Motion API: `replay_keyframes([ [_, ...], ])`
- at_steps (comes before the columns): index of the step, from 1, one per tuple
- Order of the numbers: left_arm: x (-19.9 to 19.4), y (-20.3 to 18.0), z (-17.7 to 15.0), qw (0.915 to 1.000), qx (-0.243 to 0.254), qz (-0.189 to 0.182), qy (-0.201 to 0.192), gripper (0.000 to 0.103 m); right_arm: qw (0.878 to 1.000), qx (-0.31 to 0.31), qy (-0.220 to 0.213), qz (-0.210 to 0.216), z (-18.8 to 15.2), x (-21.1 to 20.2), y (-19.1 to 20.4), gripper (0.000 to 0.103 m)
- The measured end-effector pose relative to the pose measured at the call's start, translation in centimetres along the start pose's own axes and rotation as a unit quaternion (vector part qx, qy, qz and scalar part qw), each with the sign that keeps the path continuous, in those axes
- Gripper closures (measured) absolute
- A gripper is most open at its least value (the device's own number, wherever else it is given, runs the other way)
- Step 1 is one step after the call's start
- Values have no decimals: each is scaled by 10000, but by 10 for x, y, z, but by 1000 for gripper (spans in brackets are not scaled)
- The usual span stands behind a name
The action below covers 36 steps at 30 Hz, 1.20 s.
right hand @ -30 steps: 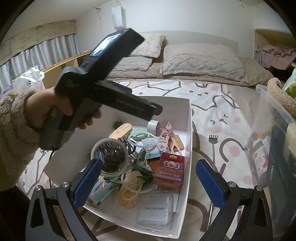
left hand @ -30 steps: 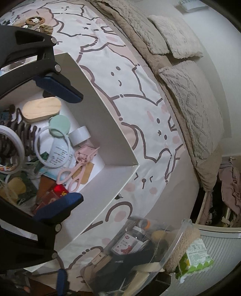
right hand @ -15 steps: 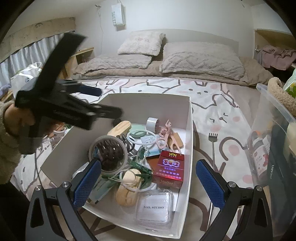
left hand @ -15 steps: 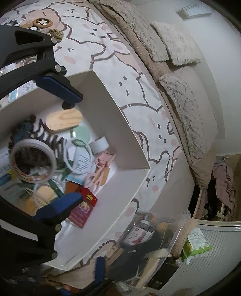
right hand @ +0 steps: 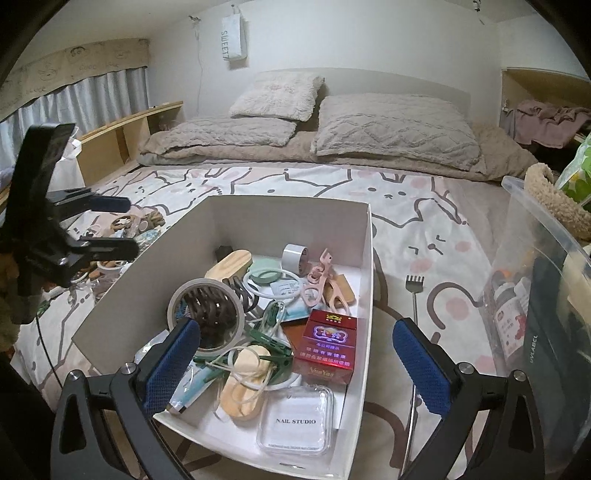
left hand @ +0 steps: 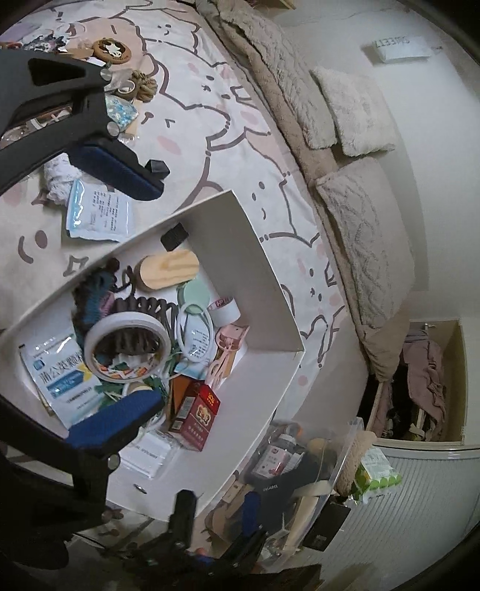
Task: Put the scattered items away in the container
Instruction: 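Withdraw both tools from the box back toward the bed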
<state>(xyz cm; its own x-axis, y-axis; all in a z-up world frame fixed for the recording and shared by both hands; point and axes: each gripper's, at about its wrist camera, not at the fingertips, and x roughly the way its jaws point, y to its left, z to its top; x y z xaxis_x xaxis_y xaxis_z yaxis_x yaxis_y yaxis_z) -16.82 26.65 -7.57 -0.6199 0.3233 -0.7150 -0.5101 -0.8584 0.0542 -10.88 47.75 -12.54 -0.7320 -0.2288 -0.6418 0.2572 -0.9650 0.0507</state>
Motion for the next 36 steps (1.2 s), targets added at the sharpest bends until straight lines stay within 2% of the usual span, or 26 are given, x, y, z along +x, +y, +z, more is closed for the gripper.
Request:
replay_keyframes([
  [11,-11,12,-22,9998,-143,-28,-148,0,9999,-90,-146,18,2,-5,3,0],
  [17,-20,21,-32,9995,-140,177,-226,0,9998,-172,-118,-54,2,-2,4,0],
  [22,-29,31,-44,9995,-106,176,-246,0,9996,-220,-119,-128,-2,0,4,0],
  [26,-39,43,-50,9993,-132,196,-291,0,9990,-310,-200,-248,-5,1,5,0],
  [30,-50,58,-54,9985,-268,186,-432,0,9989,-138,-318,-311,-3,-3,3,0],
  [36,-67,75,-64,9975,-339,244,-566,0,9972,18,-596,-441,6,-28,10,0],
])
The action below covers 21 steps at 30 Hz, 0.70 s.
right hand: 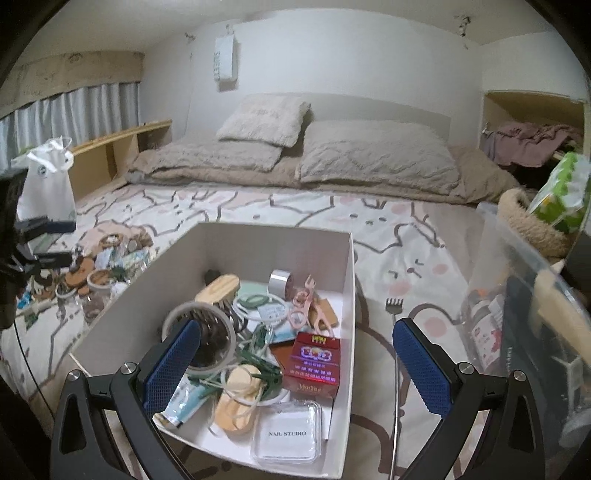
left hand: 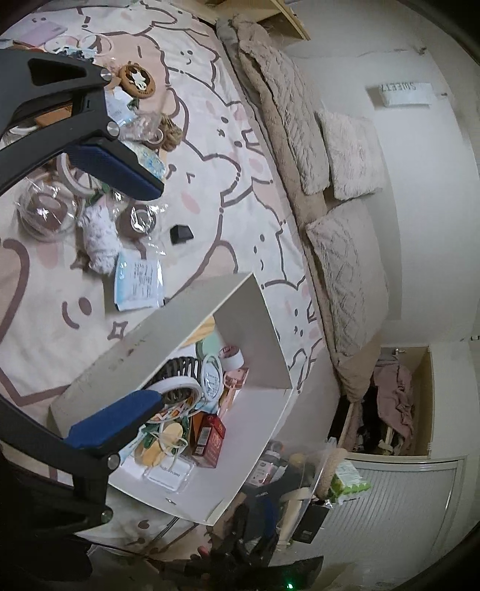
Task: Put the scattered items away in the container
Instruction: 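Withdraw both tools from the box back toward the bed, then move both tools over the scattered items toward the white plastic holder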
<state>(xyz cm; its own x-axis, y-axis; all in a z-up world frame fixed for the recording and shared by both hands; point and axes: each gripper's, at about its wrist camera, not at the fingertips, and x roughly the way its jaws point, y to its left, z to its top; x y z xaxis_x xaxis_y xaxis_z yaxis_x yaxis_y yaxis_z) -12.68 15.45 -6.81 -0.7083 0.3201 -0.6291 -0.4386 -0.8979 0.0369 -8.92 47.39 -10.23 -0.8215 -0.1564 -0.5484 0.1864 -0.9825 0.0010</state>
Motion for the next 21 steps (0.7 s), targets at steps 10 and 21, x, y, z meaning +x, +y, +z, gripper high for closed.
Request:
replay_keyframes([
  [10,-35,31,-19,9995,-86,222,-229,0,9999,154,-45,44,12,-28,33,0],
  [21,-69,82,-53,9972,-350,582,-317,0,9989,-343,-11,327,10,-21,105,0],
])
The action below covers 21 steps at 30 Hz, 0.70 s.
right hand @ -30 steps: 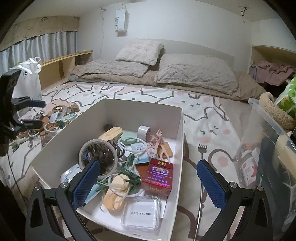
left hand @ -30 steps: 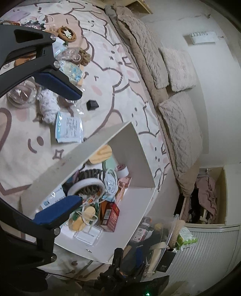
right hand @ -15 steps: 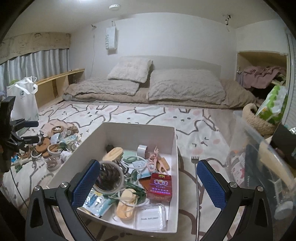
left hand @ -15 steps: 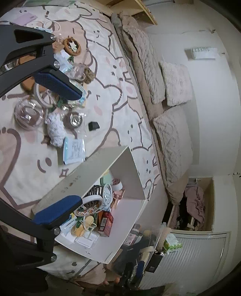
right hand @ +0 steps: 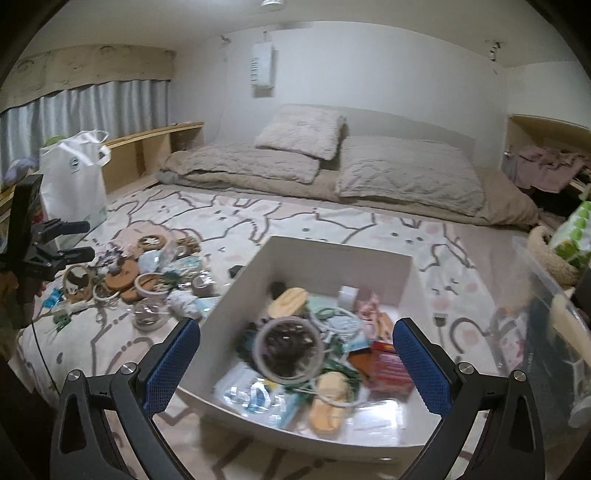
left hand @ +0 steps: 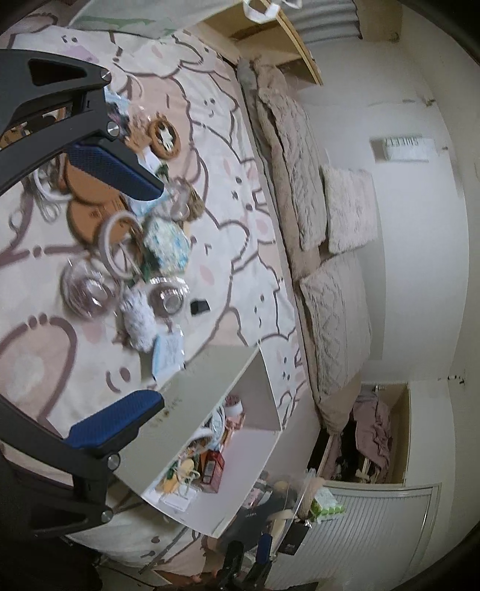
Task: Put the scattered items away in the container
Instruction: 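Move both tools over the scattered items toward the white plastic holder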
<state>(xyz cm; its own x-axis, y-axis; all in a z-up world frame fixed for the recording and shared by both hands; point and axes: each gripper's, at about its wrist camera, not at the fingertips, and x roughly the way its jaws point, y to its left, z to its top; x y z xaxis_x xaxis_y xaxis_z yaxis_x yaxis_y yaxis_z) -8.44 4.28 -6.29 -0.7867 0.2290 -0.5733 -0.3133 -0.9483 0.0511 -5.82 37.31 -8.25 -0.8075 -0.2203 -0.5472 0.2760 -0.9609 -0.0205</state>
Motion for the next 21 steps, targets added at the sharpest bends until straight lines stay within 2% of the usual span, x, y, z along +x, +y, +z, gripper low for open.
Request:
replay_keyframes([
  [13,-25,70,-40,9972,-314,675,17,0,9994,-18,-197,297,9,20,50,0],
  [21,-42,94,-55,9942,-266,1037,-102,0,9983,-91,-325,485,14,38,79,0],
])
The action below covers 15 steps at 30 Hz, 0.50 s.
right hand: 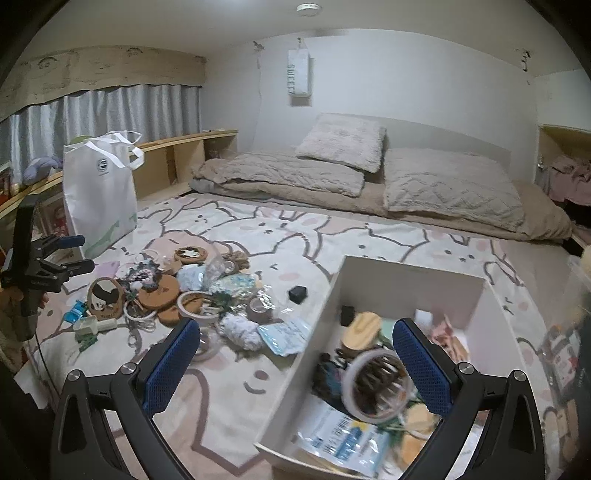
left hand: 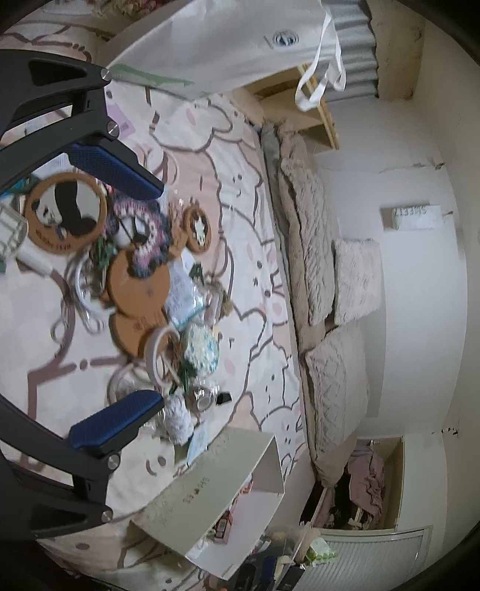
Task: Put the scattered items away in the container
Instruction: 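Move both tools over the scattered items toward the white plastic holder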
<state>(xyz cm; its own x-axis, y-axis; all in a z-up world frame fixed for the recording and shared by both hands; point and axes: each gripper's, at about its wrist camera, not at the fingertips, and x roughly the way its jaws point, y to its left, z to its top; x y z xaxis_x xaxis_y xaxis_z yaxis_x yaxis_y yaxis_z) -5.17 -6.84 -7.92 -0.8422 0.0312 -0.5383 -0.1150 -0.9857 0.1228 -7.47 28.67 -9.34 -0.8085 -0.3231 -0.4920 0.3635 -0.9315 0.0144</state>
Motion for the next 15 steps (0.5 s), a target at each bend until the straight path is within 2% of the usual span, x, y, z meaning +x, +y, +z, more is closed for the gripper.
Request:
replay_keyframes([
  [8,-5,36,-11,9989,-414,206,48,0,9991,38,-183,373,9,20,32,0],
  [12,-17,54,-8,9969,-708,324,-90,0,9983,-98,-278,494,11,26,54,0],
  [15,-27,61,-7,9960,-717,497,-208,0,9979,-213,-304,532,11,31,66,0],
])
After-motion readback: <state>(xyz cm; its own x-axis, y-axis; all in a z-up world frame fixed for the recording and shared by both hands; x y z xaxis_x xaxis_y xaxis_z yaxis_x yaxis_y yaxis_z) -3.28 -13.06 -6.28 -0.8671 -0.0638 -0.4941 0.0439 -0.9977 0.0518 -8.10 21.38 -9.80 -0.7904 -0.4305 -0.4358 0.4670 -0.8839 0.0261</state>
